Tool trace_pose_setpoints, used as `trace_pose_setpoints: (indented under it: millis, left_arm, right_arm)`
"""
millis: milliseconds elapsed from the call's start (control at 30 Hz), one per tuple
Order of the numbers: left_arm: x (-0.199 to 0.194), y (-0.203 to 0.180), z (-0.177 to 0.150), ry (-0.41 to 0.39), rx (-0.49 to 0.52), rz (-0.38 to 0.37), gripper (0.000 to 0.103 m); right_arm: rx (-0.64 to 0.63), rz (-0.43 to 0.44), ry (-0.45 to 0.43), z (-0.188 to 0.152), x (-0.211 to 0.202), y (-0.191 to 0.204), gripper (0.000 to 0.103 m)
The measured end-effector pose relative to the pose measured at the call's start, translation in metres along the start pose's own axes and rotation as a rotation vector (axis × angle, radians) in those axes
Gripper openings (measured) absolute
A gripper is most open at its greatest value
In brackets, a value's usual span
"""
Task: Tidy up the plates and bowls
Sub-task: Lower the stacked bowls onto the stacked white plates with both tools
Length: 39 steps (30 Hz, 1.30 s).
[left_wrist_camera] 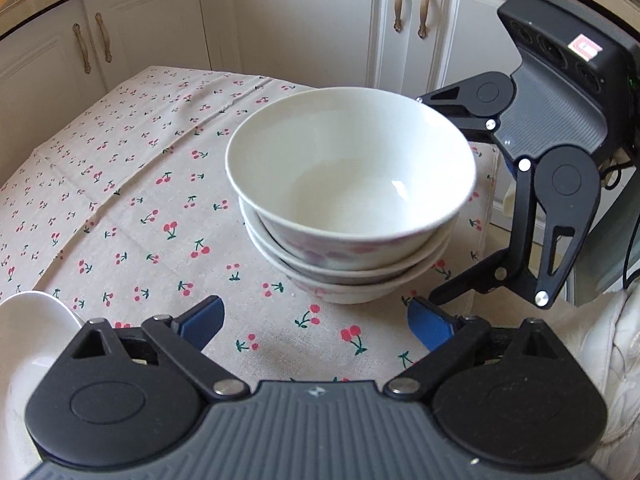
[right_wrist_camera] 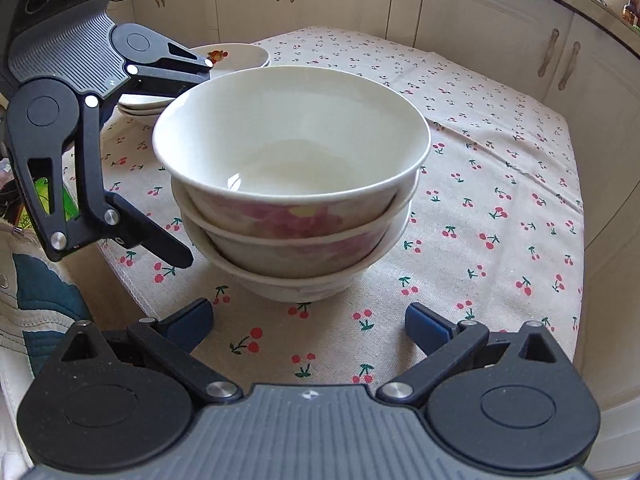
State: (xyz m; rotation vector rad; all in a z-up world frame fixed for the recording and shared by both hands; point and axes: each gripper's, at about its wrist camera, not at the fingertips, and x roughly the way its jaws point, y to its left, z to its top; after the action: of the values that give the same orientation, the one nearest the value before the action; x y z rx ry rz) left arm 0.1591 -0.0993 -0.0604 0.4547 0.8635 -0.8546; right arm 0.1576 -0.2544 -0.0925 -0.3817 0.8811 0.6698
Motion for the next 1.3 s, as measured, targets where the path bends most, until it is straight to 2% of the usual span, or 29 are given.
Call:
trace_pose_setpoints:
  millis: [233,433,600,767,1033,1300]
  left_arm:
    - [0.015,0.008,-0.001,0.043,0.014,-0.039,0.098]
    - [0.016,0.015,0.001,0.017,0.019,-0.099,0.097]
    - [0.012,0.015,0.006,-0.005,0.070,-0.136,0.096]
    - [0.008,0.016,0.012,-0.024,0.113,-0.167,0.096]
    - [0.013,0.017,0.014,-0.022,0.156,-0.195,0.092]
    - [0.018,0.017,0.013,-0.013,0.168,-0.227,0.092]
  right_arm:
    - [-0.043,0.031,-0.027,-0.002,0.000,-0.001,0.103]
    - [-0.098,0.038,-0.051,0.002,-0.001,-0.005,0.103]
    - [-0.178,0.066,-0.069,0.011,-0.007,-0.004,0.103]
    - [-0.221,0.088,-0.057,0.022,-0.010,-0.006,0.097]
    - [-0.219,0.124,-0.027,0.031,-0.010,-0.009,0.091]
    - [-0.210,0.131,-0.011,0.033,-0.008,-0.010,0.091]
